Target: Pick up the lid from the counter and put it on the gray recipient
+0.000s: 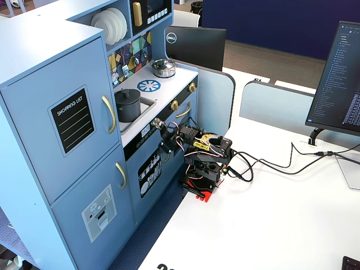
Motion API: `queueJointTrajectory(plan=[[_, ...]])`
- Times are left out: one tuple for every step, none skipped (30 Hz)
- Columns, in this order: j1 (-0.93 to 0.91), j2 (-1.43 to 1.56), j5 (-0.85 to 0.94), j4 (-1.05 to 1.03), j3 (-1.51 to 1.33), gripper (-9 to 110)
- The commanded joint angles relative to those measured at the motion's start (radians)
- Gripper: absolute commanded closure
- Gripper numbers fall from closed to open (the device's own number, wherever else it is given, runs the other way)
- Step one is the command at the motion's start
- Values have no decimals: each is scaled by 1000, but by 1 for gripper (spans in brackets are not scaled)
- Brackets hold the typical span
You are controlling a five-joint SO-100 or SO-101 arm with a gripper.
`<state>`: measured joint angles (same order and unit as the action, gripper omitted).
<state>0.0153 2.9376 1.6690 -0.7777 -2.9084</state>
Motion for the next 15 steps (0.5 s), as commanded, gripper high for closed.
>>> queueJointTrajectory(plan=[[-28,94,-40,-104,-64,101],[-34,109,-43,-161,-75,101],[-37,121,-20,-222,-86,101],[-43,132,11,-288,-92,101],[-43,143,18,-353,-92,100],[-41,149,-3,-402,-92,100],[-38,152,-29,-443,-92,99],[-38,158,-31,-495,-92,98],[-41,166,-14,-548,-92,98],[-49,175,0,-594,-92,97],[-54,189,8,-635,-92,96],[-54,204,8,-675,-92,96],[-54,224,-2,-712,-92,95],[-52,241,-34,-735,-92,95],[-48,241,-64,-741,-92,94]])
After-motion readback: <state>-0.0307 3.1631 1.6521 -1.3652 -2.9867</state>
